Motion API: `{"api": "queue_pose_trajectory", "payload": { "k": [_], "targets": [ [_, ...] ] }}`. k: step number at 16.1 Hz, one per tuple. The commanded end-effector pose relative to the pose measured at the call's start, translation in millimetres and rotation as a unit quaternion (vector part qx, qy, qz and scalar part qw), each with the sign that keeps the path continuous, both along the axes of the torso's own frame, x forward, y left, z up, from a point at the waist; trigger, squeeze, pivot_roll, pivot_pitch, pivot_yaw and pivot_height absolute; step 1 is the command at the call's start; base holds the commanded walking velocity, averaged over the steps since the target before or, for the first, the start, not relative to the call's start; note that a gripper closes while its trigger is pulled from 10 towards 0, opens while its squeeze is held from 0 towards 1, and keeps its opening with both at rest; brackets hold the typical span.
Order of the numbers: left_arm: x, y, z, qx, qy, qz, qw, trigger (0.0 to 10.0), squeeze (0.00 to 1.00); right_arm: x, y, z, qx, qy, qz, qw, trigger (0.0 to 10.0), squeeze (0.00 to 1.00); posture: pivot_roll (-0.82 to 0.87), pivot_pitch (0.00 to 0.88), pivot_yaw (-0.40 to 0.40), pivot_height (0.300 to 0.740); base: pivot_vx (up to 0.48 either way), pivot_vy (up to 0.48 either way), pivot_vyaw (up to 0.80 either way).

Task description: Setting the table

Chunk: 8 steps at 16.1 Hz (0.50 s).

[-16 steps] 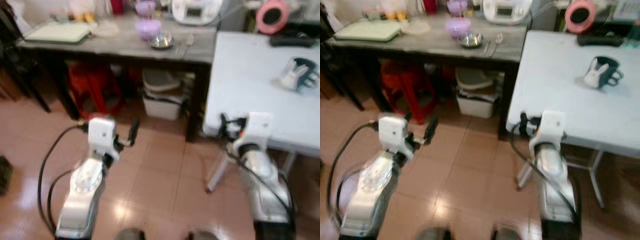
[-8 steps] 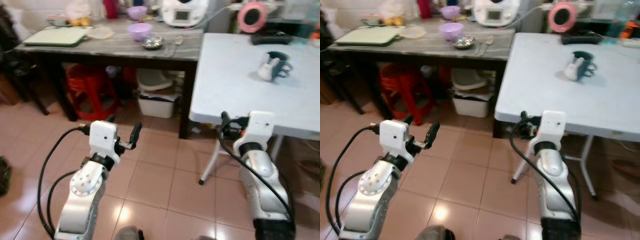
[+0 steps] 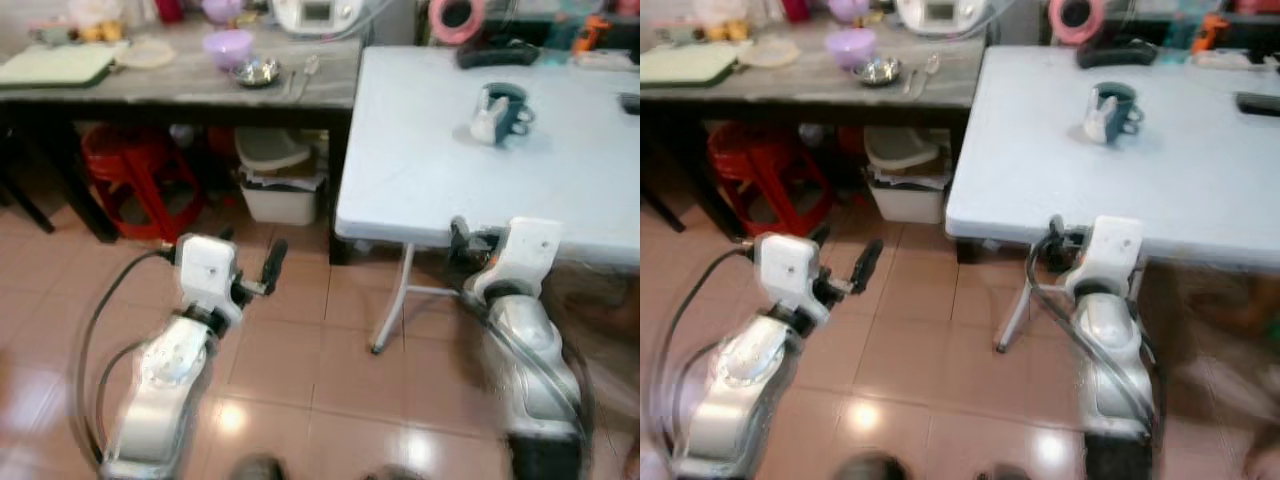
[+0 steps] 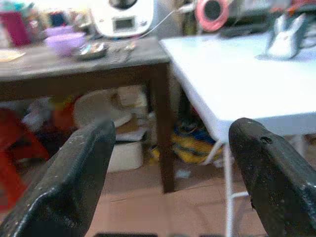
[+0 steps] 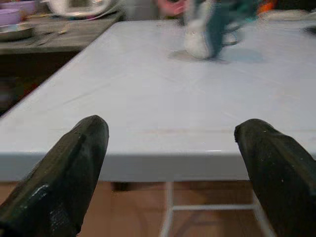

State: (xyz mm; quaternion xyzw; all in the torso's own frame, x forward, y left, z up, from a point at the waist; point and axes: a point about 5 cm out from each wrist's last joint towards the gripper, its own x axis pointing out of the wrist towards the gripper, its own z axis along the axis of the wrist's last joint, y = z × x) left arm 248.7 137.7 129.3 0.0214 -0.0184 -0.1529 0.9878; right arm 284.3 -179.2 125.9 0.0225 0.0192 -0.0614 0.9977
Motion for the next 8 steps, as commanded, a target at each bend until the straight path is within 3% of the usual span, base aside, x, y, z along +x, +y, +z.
{"api": "queue_pose_trajectory", "payload": {
  "k": [1, 3, 8],
  "targets": [
    [0.1, -1.9, 4.5, 0.003, -0.01, -0.003, 1.0, 10.0, 0.0, 1.3, -4.1, 2.8, -0.004, -0.004, -0.002, 1.0, 10.0, 0.0, 0.03, 0.047, 0.053, 0.74, 0.244, -0.409, -0.8],
    [0.0, -2.1, 4.7, 0.006, -0.011, -0.005, 1.0, 10.0, 0.0, 2.1, -3.5, 3.7, -0.003, -0.006, 0.0, 1.0, 10.0, 0.0, 0.03, 0.049, 0.053, 0.74, 0.247, -0.409, -0.67],
    [-0.1, -2.1, 5.6, 0.012, -0.017, -0.011, 1.0, 10.0, 0.0, 3.5, -2.2, 5.5, -0.004, -0.011, 0.002, 1.0, 10.0, 0.0, 0.02, 0.05, 0.056, 0.74, 0.334, -0.333, 0.0]
  ]
}}
